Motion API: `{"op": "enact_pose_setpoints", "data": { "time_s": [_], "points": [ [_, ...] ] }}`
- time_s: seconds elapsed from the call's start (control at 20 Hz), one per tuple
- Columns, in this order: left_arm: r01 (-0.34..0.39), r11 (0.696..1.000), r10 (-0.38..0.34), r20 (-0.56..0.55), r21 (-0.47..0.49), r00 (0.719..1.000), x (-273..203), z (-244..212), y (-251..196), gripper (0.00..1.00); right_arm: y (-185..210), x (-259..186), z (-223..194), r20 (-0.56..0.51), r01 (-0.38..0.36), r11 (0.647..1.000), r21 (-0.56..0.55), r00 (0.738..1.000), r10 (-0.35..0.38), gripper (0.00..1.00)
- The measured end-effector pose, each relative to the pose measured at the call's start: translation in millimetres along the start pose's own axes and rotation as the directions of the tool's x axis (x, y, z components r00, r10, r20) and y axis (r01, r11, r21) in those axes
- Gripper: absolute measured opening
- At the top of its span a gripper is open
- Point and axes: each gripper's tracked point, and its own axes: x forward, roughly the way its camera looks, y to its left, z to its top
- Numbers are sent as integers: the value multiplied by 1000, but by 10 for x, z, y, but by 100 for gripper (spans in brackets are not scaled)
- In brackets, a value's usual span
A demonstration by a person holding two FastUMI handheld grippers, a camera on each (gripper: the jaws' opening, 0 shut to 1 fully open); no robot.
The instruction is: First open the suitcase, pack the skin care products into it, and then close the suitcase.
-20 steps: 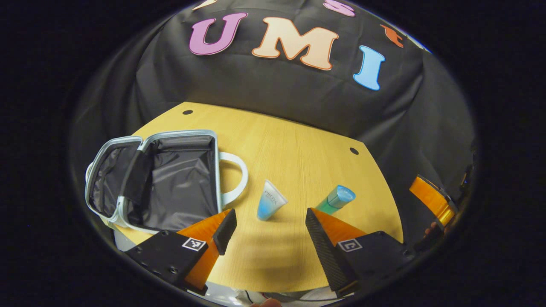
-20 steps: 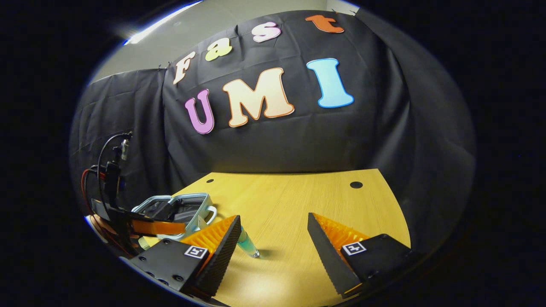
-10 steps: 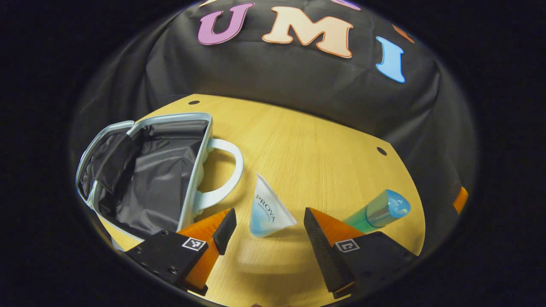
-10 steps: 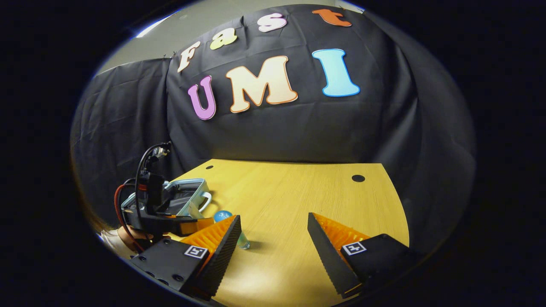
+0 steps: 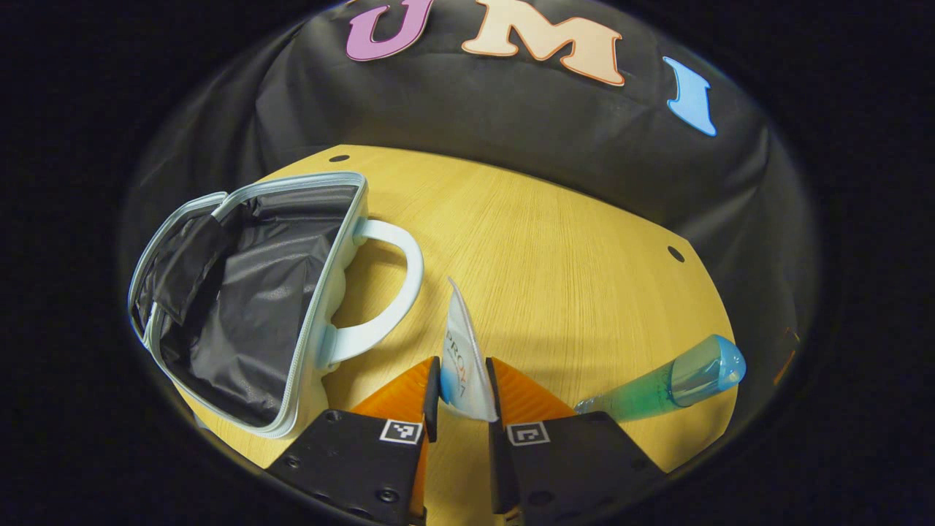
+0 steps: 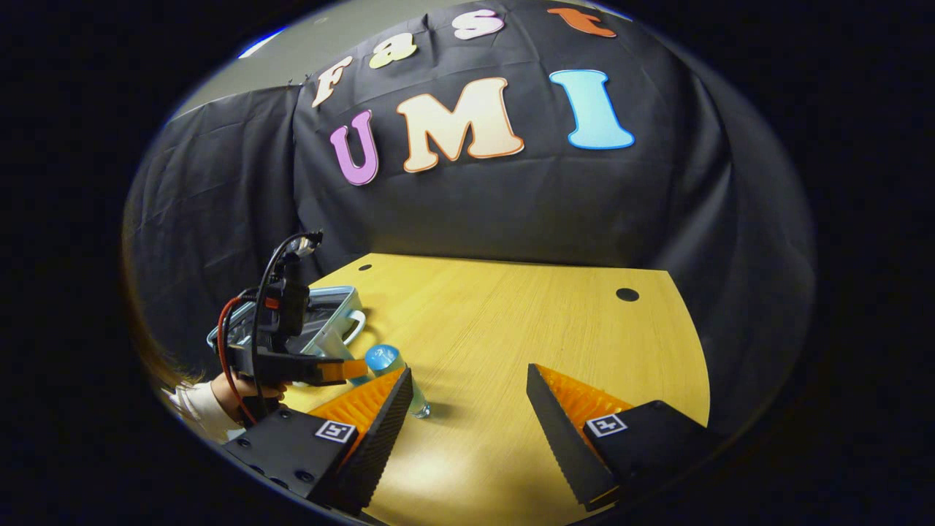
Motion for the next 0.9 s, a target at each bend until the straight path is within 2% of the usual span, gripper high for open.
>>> {"op": "enact_pose_setpoints", "data": {
  "time_s": [0.2,0.45,0.65,0.9],
  "points": [
    [50,999,-50,-23,-6,998,-137,68,-136,26,141,122,-106,-33,-29,999,-24,999,28,98],
    [93,995,-93,0,-30,996,-538,418,-223,26,412,288,-198,-54,-99,995,-32,994,97,98],
    [81,993,-79,27,-84,997,-854,736,-36,26,651,457,-349,-91,-176,984,-10,980,174,98],
    [-14,994,17,25,-109,1000,-1055,956,593,26,770,627,-413,-109,-189,982,14,976,190,99]
  ]
}}
